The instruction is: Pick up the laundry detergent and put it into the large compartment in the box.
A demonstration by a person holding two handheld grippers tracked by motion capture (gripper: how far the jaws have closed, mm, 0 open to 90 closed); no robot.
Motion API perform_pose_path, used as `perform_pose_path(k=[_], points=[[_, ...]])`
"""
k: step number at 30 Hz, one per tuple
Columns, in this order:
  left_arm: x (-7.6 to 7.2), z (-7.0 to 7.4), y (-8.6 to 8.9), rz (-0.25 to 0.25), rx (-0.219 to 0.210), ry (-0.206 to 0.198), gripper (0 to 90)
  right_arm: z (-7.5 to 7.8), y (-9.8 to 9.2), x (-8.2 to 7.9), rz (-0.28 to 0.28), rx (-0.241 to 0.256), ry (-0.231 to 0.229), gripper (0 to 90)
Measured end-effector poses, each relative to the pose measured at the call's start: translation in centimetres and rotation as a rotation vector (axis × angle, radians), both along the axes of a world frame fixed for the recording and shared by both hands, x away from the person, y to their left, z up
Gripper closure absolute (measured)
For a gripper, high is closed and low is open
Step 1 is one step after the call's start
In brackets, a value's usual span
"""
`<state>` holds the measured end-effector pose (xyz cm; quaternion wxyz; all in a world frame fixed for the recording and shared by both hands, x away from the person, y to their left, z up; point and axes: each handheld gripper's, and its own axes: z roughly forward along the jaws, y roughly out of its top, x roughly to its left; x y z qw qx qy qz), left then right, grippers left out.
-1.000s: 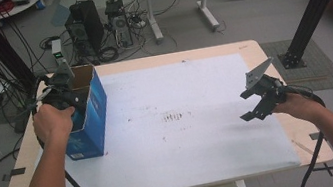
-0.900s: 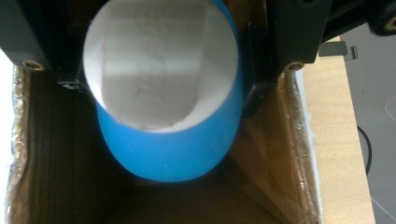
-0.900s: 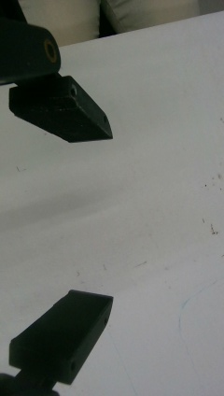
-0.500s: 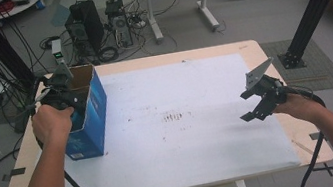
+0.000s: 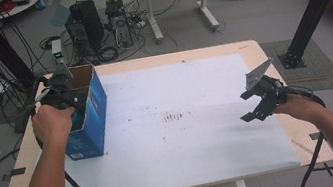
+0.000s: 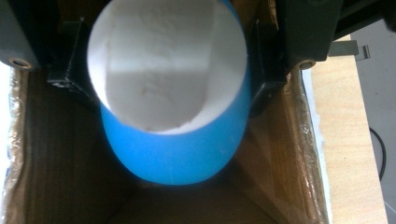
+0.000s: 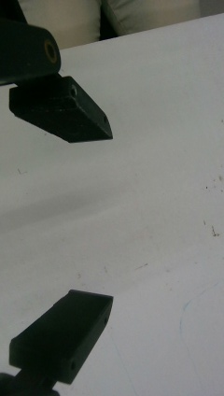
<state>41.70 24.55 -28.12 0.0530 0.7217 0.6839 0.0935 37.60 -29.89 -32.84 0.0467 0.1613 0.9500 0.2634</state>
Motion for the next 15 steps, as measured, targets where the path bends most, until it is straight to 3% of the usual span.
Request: perform_pose_path(k=[15], points=[[-0.5, 1.3, 0.0, 0.031, -0.007, -0.063, 29.3, 0.1, 0.1, -0.2, 0.005, 0.000, 0.001, 17.1]])
